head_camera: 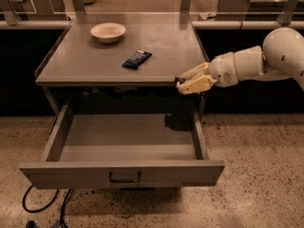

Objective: Place rxbar chocolate into top drawer

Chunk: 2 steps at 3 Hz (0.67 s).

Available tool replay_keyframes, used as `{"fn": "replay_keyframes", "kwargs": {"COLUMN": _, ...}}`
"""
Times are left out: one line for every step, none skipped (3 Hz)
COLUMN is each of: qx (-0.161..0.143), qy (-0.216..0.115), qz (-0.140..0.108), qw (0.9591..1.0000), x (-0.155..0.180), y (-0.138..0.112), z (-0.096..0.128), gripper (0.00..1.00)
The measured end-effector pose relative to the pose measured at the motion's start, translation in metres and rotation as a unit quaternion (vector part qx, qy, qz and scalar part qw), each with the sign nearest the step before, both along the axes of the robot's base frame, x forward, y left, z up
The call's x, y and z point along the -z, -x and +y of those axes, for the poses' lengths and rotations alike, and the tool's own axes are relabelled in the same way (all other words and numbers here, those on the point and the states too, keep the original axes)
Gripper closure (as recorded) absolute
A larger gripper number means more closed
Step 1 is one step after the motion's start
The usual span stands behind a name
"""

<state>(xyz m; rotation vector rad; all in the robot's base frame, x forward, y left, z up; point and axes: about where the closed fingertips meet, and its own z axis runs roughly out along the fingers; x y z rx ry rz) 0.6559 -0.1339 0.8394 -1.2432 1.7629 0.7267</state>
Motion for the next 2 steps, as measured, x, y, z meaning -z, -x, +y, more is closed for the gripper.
{"fn": "replay_keyframes", "kwargs": {"qx": -0.013, "qy": 0.032, "qz": -0.006, "qw": 0.9994, "x": 0.021, "y": 0.039, "z": 0.019, "gripper": 1.0}}
{"fn": "replay_keyframes", "kwargs": {"qx": -0.001, "qy": 0.065, "qz": -0.018, "qw": 0.9977, "x": 0.036, "y": 0.074, "z": 0.028, "gripper": 1.0}}
